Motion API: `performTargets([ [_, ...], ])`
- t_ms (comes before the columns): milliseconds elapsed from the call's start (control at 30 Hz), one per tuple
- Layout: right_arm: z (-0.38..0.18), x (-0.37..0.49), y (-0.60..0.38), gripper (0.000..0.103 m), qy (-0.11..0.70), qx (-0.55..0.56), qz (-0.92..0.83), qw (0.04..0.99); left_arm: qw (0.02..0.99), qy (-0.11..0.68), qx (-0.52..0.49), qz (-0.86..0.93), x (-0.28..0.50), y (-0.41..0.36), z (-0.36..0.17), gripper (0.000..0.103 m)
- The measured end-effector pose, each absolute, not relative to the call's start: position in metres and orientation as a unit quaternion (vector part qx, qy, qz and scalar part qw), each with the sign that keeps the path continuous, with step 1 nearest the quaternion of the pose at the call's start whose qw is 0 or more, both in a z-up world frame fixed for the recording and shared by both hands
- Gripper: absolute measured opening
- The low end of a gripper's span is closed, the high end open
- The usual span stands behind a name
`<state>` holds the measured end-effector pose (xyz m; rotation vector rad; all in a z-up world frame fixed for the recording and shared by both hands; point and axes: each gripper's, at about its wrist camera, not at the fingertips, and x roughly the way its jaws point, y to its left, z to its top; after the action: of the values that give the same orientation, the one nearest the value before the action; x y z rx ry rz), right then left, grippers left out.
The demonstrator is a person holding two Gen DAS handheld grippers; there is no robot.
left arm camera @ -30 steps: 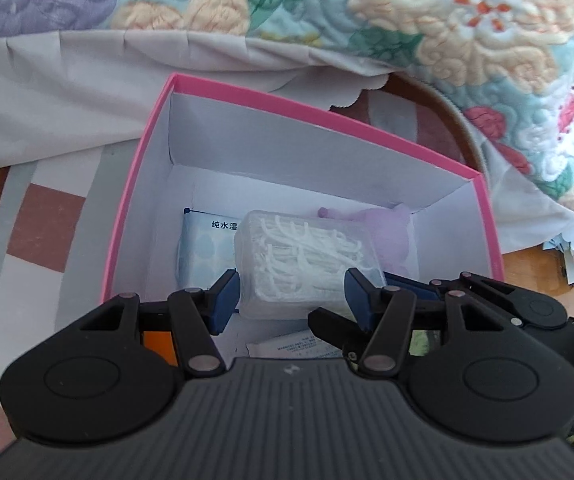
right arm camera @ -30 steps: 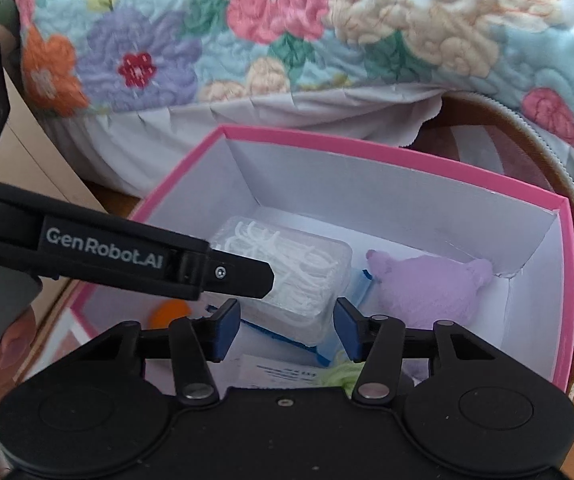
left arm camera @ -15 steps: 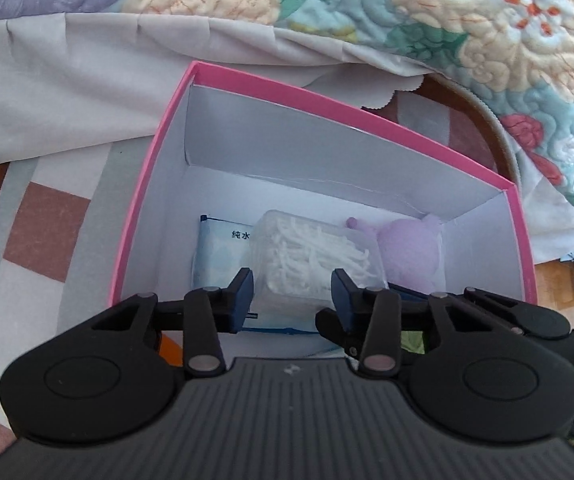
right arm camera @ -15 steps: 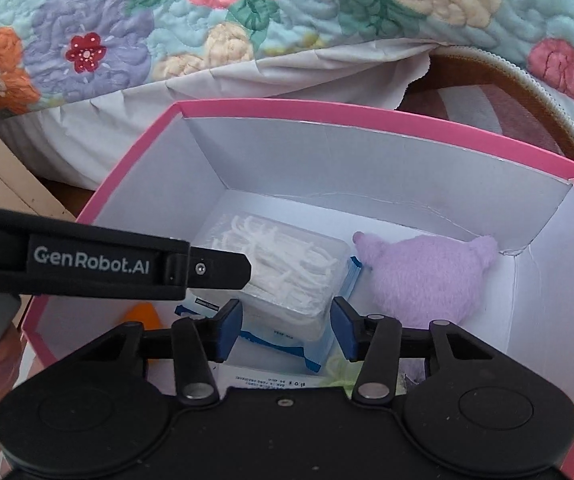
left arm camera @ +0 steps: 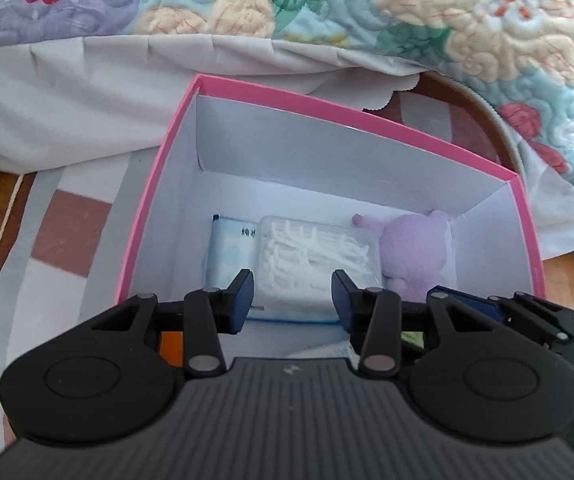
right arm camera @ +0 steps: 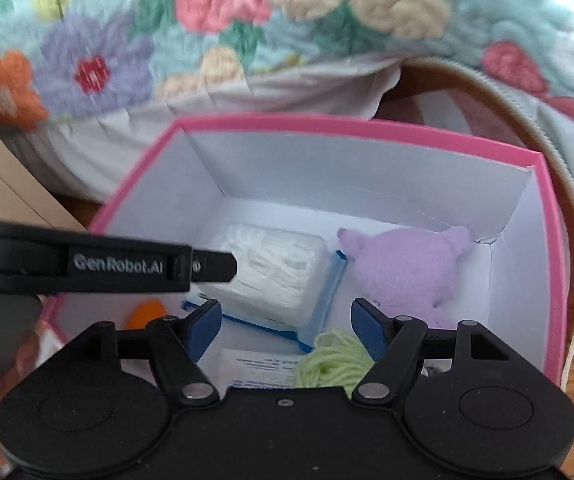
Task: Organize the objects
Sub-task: 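Lower the floss-pick box into the pink box beside the plush and open both tools, then withdraw both tools up and back from the pink box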
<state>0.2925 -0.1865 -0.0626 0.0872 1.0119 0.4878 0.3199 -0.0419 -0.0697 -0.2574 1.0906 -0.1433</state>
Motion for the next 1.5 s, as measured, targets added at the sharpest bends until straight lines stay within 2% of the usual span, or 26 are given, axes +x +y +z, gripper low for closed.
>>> performTargets([
  [533,0.004,0.232,-0.199,0.076,0.443,0.01,0.235,0.865,0.849,0.519,-0.063,-0.071,0.266,-0.031,-0.008,0.045],
  [967,0.032,0.191,-0.206,0.076,0.426,0.013,0.232,0.874,0.84,0.536,-0.041,-0.078,0.216,-0.02,0.023,0.048],
  [1500,0.052,0.143,-0.196,0.077,0.424,-0.006,0.228,0.876,0.854,0.513,-0.034,-0.085,0.158,-0.006,0.055,0.056],
])
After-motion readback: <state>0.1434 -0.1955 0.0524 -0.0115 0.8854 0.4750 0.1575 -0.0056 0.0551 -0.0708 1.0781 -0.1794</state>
